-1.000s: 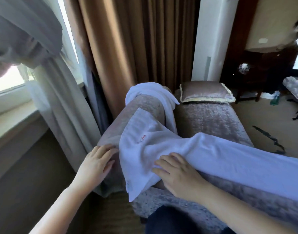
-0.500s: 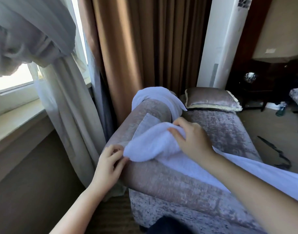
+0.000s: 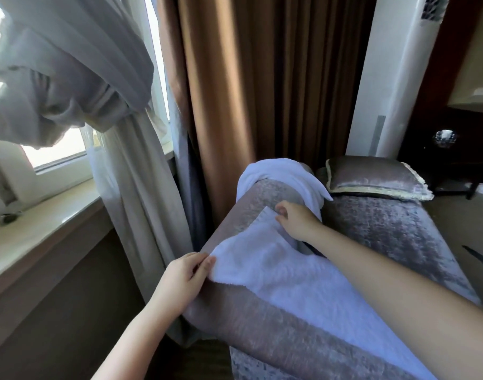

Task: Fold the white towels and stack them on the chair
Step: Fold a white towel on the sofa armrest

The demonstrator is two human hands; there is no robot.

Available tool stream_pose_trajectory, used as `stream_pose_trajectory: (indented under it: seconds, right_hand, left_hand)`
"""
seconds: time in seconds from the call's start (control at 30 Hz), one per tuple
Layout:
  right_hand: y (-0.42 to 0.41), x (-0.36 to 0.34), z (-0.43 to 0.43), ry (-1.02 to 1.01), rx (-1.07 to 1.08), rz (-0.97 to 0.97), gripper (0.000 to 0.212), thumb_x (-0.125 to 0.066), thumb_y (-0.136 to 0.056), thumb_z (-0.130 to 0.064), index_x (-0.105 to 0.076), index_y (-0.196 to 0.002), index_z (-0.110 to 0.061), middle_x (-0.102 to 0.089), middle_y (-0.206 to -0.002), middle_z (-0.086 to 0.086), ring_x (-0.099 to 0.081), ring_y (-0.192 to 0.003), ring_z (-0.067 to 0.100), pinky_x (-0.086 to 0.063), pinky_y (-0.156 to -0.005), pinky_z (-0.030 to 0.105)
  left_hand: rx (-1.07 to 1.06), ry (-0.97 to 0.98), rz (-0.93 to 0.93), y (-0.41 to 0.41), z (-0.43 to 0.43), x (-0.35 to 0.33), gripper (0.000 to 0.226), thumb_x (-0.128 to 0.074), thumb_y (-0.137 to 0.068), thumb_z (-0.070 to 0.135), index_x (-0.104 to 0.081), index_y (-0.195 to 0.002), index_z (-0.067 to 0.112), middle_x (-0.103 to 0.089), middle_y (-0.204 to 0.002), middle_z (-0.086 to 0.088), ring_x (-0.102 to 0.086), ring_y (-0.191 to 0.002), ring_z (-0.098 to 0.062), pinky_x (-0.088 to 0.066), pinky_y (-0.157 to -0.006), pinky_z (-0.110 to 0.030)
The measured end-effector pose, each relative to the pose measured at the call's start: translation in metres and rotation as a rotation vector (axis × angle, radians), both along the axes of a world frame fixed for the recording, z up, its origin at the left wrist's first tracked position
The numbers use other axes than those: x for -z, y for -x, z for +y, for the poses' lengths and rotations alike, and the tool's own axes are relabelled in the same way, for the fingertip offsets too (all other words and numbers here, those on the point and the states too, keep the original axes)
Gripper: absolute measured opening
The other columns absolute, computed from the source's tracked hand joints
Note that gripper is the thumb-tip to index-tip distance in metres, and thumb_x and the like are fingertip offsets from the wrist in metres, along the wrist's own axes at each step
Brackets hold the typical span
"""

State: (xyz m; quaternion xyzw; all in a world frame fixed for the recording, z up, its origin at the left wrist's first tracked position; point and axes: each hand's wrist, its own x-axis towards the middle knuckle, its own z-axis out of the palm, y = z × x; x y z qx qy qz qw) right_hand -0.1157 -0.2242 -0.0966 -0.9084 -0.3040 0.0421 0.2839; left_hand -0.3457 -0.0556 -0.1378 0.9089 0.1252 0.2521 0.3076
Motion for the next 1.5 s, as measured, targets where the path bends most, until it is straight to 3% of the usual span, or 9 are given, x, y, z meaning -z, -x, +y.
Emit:
stream_pose_trajectory:
  seconds: [0.27,0.5,0.63,0.73,0.83,0.97,1.17,1.4,1.5]
  right_hand:
    - [-0.021,-0.011,0.041,0.006,0.028,-0.089,0.022,-0.052,-0.098,-0.025,-0.05,-0.076,-0.025,-0.051,-0.082,-0.002,-0.051,-0.088,0.022,-0.039,-0.075,0.03]
    - [-0.011,-0.01,0.07,-0.164,-0.099,-0.111,0.01,-0.058,-0.092,-0.01,-0.065,-0.099,-0.008,-0.066,-0.097,0.003,-0.062,-0.094,0.022,-0.049,-0.088,0.036]
    - [0.001,-0.002,0.046,-0.323,-0.13,-0.024,0.031,-0.059,-0.091,-0.005,-0.059,-0.121,-0.012,-0.056,-0.118,-0.003,-0.058,-0.103,0.011,-0.039,-0.087,0.02]
    - [0.009,0.0,0.015,-0.296,-0.133,-0.054,0.014,-0.061,-0.092,-0.014,-0.063,-0.106,-0.015,-0.06,-0.103,-0.005,-0.057,-0.085,0.009,-0.04,-0.078,0.02]
    - [0.022,0.007,-0.015,-0.071,-0.129,0.012,0.014,-0.062,-0.092,-0.03,-0.065,-0.091,-0.016,-0.065,-0.086,-0.005,-0.058,-0.08,0.011,-0.043,-0.065,0.021]
    - [0.043,0.013,-0.04,0.035,-0.108,0.085,0.021,-0.059,-0.093,-0.042,-0.061,-0.088,-0.021,-0.064,-0.089,-0.004,-0.059,-0.084,0.013,-0.05,-0.075,0.031]
    - [0.095,0.012,-0.091,0.08,-0.087,-0.259,0.025,-0.056,-0.095,-0.038,-0.056,-0.113,-0.021,-0.052,-0.111,-0.008,-0.052,-0.105,0.014,-0.045,-0.084,0.031]
    - [0.145,0.059,-0.14,-0.015,-0.046,-0.574,0.024,-0.082,-0.074,-0.034,-0.063,-0.081,-0.021,-0.061,-0.084,-0.01,-0.062,-0.078,0.016,-0.046,-0.062,0.028]
    - [0.147,0.074,-0.136,-0.075,0.002,-0.692,0.017,-0.066,-0.081,-0.033,-0.057,-0.073,-0.02,-0.058,-0.081,-0.009,-0.057,-0.075,0.018,-0.04,-0.061,0.027]
  left_hand:
    - [-0.007,0.33,0.067,0.002,0.002,-0.026,0.027,-0.065,-0.091,0.024,-0.067,-0.066,0.015,-0.063,-0.065,-0.006,-0.053,-0.061,-0.004,-0.039,-0.06,-0.018]
    - [-0.143,0.21,0.151,0.012,0.014,-0.018,0.025,-0.07,-0.085,0.022,-0.065,-0.062,0.014,-0.057,-0.053,0.008,-0.047,-0.048,-0.002,-0.036,-0.05,-0.014]
    - [-0.121,0.115,0.262,0.011,0.019,-0.015,0.025,-0.072,-0.085,0.028,-0.064,-0.062,0.021,-0.057,-0.06,0.012,-0.051,-0.057,-0.002,-0.037,-0.054,-0.014]
    - [-0.126,0.105,0.191,-0.002,0.012,-0.024,0.022,-0.066,-0.087,0.044,-0.068,-0.074,0.026,-0.057,-0.076,0.007,-0.053,-0.069,-0.007,-0.039,-0.062,-0.021]
    - [-0.152,0.139,0.106,-0.019,-0.001,-0.024,0.029,-0.06,-0.091,0.043,-0.064,-0.07,0.023,-0.052,-0.062,0.009,-0.047,-0.059,-0.007,-0.035,-0.057,-0.024]
    - [-0.198,0.179,0.044,-0.019,-0.007,-0.019,0.034,-0.058,-0.095,0.026,-0.052,-0.062,0.019,-0.046,-0.054,0.008,-0.044,-0.056,-0.009,-0.031,-0.054,-0.026]
    - [-0.24,0.226,0.007,0.005,-0.002,-0.009,0.026,-0.057,-0.095,0.023,-0.064,-0.074,0.009,-0.064,-0.071,-0.008,-0.059,-0.074,-0.021,-0.04,-0.063,-0.03]
    - [-0.276,0.286,0.019,0.003,-0.014,0.002,0.026,-0.055,-0.096,0.031,-0.061,-0.078,0.014,-0.06,-0.071,0.001,-0.053,-0.072,-0.016,-0.039,-0.064,-0.032]
    - [-0.266,0.315,-0.001,0.005,-0.018,0.006,0.021,-0.054,-0.097,0.029,-0.059,-0.079,0.018,-0.061,-0.074,0.006,-0.054,-0.074,-0.013,-0.041,-0.067,-0.032]
